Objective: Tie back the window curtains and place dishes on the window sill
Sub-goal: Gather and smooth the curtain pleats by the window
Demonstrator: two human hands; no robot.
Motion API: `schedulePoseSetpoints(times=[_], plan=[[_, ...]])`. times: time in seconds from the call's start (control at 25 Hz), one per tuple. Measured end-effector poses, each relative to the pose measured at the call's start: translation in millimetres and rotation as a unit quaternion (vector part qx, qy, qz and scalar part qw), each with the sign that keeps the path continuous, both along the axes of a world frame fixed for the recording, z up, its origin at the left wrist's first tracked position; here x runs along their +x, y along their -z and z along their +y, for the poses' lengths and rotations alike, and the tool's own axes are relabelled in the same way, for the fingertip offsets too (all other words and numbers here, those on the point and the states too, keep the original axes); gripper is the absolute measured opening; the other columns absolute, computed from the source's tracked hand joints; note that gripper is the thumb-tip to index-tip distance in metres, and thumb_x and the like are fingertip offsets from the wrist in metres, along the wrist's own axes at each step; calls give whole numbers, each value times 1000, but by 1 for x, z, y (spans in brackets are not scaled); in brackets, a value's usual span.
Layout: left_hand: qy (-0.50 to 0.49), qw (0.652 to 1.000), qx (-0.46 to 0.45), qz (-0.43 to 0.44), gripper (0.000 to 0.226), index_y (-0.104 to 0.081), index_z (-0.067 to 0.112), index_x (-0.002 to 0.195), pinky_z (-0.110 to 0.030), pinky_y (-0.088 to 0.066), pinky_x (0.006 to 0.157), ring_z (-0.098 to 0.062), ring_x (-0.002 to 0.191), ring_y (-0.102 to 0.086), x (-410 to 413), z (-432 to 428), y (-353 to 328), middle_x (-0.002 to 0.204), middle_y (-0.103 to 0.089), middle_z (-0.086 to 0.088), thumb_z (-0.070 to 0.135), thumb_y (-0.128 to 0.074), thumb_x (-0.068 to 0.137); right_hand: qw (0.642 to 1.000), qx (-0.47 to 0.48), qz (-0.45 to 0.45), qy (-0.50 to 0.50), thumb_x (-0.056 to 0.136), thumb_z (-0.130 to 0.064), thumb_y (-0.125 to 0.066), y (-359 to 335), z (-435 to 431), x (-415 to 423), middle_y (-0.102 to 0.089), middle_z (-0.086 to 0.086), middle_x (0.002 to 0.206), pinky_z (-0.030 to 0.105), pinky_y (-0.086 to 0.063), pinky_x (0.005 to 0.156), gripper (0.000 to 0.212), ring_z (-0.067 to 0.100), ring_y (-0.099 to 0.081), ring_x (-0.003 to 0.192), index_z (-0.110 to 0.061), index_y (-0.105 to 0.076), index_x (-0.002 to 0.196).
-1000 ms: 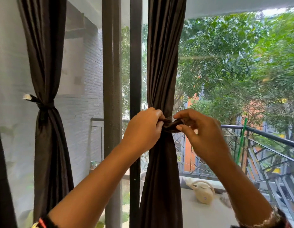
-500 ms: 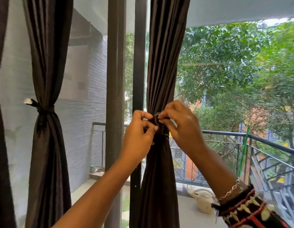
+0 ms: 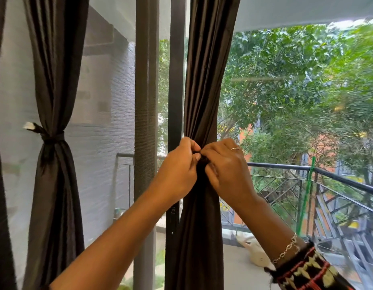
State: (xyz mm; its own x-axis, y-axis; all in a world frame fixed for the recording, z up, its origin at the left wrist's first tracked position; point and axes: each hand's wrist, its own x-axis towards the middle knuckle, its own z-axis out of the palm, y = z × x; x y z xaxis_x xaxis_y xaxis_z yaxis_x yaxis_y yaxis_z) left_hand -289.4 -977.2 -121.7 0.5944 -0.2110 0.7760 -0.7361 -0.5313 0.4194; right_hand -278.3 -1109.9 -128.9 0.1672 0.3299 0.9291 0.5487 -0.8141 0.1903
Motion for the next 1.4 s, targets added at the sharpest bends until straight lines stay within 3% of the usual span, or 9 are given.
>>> schedulePoseSetpoints(times=[0.28, 0.44, 0.56, 0.68, 0.8, 0.92, 1.0, 1.16, 1.4], plan=[[-96, 989, 85, -74, 19, -60, 5, 104, -36, -45, 78, -21, 88, -55, -5, 1, -5, 98, -59, -9, 8, -44, 94, 989, 104, 71, -71, 63, -1, -45, -10, 3, -5, -60, 6, 72, 30, -37, 65, 31, 25, -53, 72, -6, -56, 92], [-130, 980, 132, -74, 24, -61, 7, 104, -32, -43, 73, -23, 87, -53, -1, 3, -5, 95, -53, -7, 1, -42, 92, 982, 85, 132, -101, 64, -4, -42, -7, 3, -8, -52, 3, 63, 29, -34, 59, 40, 15, -45, 57, -7, -46, 104], [-159, 971, 169, -54, 21, -59, 8, 103, -30, -37, 67, -26, 87, -52, -1, 2, -6, 92, -47, -4, 2, -44, 91, 964, 118, 194, -136, 68, 7, -52, -7, 0, -11, -57, 3, 78, 32, -44, 66, 42, 16, -53, 72, -13, -44, 105], [-179, 965, 192, -25, 21, -59, 9, 102, -33, -40, 70, -27, 90, -52, 1, 3, -12, 99, -52, -8, 1, -43, 90, 947, 229, 151, -171, 74, 8, -60, 9, -6, -19, -60, -2, 91, 15, -43, 66, 36, 8, -55, 78, -22, -48, 90], [-162, 971, 178, -2, 24, -60, 8, 101, -36, -42, 73, -27, 90, -53, -1, 2, -16, 101, -54, -7, -2, -41, 90, 814, 436, 264, -280, 84, 8, -53, 45, 3, -31, -69, 4, 68, 22, -48, 47, 26, 15, -60, 53, -15, -62, 77], [-155, 970, 185, 11, 25, -60, 8, 101, -34, -41, 70, -27, 90, -53, -1, -1, -18, 94, -51, -3, -2, -41, 89, 646, 519, 405, -385, 80, -5, -62, 58, 14, -33, -73, 6, 78, 19, -54, 54, 10, 12, -69, 67, -11, -68, 84], [-138, 974, 179, 23, 24, -61, 10, 100, -30, -40, 66, -24, 85, -53, 0, -2, -18, 87, -50, 0, 0, -42, 91, 576, 553, 407, -444, 72, -15, -66, 50, 15, -30, -72, 3, 76, 18, -54, 57, 12, 10, -68, 68, -12, -69, 84], [-9, 995, 51, 91, 20, -64, 11, 87, -24, -33, 53, -12, 49, -41, 1, 3, -15, 55, -46, 5, 3, -46, 93, 515, 617, 397, -444, 80, -6, -63, 38, 17, -21, -59, -1, 59, 14, -47, 47, 6, 3, -54, 48, -9, -65, 75], [-8, 996, -80, 48, 27, -63, 16, 77, -15, -38, 48, -3, 52, -48, 1, -1, -8, 63, -55, 6, -4, -50, 88, 474, 668, 349, -456, 81, 2, -62, 35, 14, -17, -58, 1, 45, 17, -48, 43, 17, 7, -56, 41, -4, -60, 66]])
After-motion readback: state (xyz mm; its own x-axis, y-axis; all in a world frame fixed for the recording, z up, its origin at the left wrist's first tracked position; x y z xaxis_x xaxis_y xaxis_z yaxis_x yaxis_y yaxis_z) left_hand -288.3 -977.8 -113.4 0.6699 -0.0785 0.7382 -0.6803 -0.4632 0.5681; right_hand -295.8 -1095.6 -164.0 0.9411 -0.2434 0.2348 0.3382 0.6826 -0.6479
